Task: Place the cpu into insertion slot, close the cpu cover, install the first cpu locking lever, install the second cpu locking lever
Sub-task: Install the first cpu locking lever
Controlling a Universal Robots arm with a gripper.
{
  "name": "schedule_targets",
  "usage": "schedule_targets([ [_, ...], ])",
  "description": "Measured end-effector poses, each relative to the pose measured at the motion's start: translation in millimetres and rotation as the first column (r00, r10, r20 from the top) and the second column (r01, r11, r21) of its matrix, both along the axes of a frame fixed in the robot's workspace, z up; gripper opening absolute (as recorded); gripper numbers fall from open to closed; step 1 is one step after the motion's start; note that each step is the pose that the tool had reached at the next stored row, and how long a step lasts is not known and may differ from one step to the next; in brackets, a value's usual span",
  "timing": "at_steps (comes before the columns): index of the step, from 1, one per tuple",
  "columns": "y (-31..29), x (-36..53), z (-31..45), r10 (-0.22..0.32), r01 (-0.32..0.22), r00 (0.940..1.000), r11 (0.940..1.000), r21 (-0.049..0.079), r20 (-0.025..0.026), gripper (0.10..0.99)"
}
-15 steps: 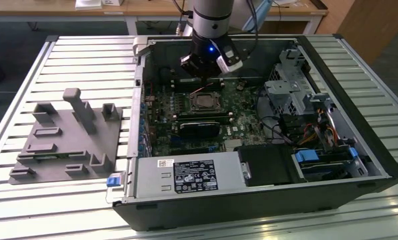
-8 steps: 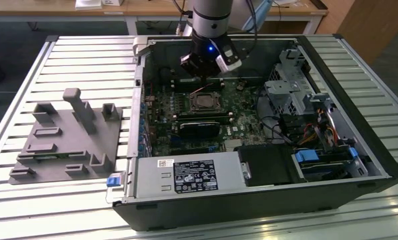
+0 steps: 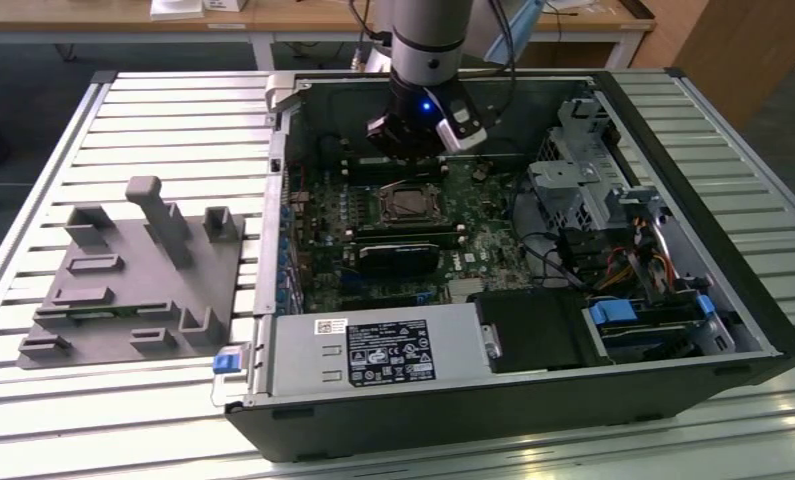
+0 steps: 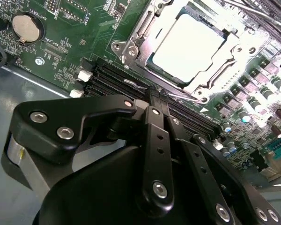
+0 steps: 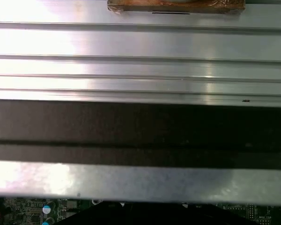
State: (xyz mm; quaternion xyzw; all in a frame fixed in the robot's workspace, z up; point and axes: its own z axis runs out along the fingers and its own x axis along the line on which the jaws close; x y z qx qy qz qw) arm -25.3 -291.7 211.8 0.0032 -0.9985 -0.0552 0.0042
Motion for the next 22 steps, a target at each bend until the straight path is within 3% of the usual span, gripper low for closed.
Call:
schedule_targets([
  [22, 0.0, 4.9, -7.9, 0.0, 0.0, 1.0, 1.0, 0.0, 0.0, 0.106],
])
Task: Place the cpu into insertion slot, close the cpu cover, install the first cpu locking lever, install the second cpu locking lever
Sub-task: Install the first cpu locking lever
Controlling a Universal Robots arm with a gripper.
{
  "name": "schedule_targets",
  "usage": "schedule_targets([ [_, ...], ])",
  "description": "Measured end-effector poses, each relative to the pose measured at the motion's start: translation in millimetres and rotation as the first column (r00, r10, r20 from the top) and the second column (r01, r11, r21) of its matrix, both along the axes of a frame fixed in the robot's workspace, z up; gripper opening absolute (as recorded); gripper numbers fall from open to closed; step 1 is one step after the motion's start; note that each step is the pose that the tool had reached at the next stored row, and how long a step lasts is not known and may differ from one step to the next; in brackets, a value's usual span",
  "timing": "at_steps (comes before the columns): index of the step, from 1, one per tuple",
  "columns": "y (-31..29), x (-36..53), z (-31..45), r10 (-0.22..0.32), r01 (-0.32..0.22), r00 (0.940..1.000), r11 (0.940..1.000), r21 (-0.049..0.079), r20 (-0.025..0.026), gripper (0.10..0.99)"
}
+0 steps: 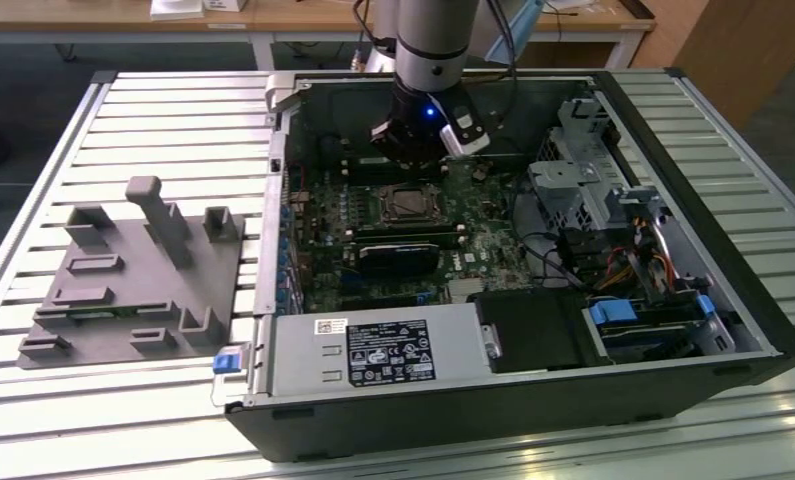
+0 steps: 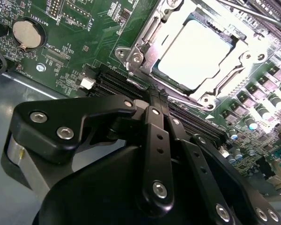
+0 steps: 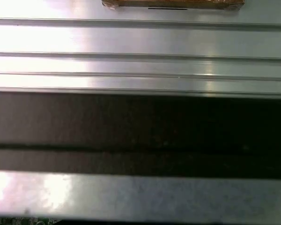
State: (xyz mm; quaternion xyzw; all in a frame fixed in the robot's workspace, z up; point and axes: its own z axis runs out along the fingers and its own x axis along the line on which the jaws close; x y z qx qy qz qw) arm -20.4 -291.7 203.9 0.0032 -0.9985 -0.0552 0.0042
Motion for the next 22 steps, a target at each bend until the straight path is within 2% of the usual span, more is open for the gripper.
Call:
schedule_targets([
  [3, 0.0, 0.1, 2.1, 0.0, 0.0, 1.0, 1.0, 0.0, 0.0, 0.106],
  [22, 1.3, 4.4, 0.8, 0.0, 0.0, 1.0, 1.0, -0.001, 0.0, 0.106],
])
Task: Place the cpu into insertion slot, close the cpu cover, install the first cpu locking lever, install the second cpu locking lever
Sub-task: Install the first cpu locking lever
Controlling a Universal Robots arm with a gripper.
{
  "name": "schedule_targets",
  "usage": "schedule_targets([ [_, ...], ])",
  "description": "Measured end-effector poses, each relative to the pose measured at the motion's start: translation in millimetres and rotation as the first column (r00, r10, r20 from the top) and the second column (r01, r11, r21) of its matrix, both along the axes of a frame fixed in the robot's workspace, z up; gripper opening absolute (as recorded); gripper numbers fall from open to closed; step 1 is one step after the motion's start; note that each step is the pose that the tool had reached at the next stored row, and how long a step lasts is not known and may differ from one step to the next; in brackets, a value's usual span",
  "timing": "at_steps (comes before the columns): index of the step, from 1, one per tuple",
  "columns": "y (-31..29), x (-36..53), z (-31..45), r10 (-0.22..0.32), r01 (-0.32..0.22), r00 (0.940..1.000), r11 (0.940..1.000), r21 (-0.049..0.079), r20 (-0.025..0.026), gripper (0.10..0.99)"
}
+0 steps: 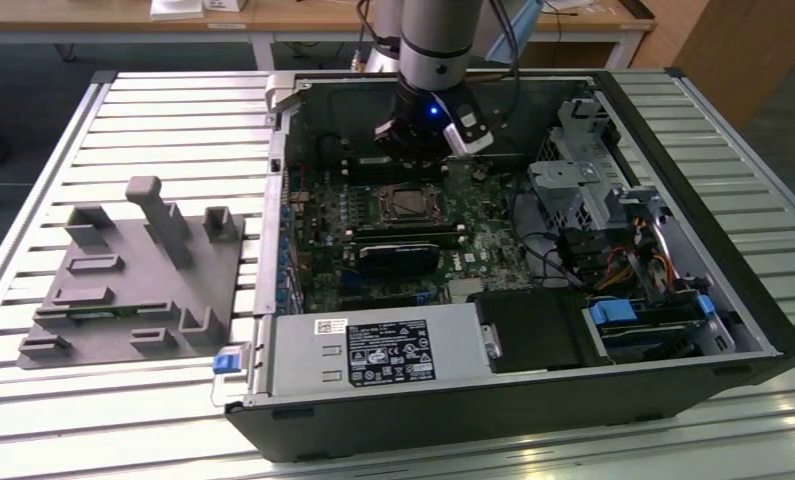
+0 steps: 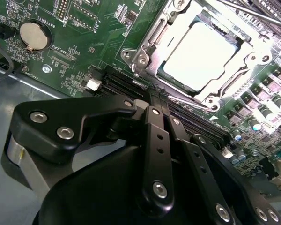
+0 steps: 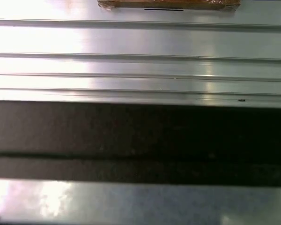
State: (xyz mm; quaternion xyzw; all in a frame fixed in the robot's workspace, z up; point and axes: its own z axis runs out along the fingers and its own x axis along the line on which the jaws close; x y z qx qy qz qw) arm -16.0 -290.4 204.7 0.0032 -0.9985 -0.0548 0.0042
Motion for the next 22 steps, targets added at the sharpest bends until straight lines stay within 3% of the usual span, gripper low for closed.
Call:
schedule_targets([
  [12, 0.3, 1.1, -2.5, 0.0, 0.0, 1.0, 1.0, -0.001, 0.0001, 0.106],
  [22, 0.3, 1.3, -5.9, 0.0, 0.0, 1.0, 0.9999, -0.014, -0.0003, 0.106],
])
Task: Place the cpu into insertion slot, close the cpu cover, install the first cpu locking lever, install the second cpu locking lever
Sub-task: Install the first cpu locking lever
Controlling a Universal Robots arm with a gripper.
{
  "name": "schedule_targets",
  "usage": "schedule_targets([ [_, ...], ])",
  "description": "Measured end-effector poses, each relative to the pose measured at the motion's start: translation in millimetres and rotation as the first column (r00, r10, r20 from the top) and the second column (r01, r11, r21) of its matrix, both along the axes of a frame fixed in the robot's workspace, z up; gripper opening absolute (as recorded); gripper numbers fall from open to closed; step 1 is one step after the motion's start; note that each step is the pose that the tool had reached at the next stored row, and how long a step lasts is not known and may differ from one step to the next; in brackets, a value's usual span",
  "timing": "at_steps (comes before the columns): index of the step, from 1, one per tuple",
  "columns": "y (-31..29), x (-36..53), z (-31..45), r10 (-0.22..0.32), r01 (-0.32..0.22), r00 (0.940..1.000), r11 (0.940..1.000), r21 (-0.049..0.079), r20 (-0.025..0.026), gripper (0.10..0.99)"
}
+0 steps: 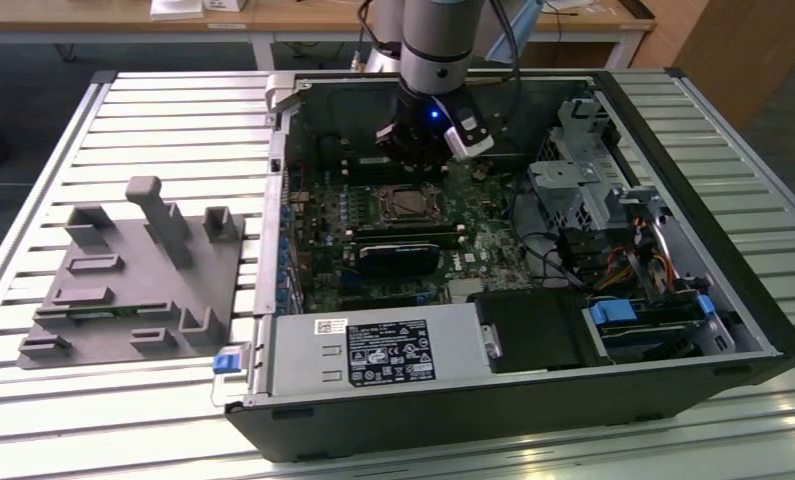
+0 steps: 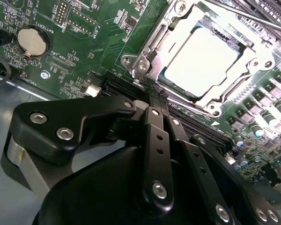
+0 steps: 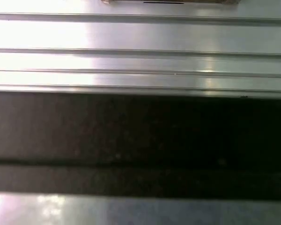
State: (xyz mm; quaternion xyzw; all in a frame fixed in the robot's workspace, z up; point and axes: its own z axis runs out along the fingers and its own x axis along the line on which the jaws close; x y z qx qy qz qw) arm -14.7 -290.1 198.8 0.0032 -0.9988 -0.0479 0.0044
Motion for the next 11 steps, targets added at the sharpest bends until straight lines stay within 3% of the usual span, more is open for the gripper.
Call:
schedule_targets([
  [11, 0.1, 0.1, 2.9, 0.0, 0.0, 1.0, 1.0, -0.004, 0.0004, 0.106],
])
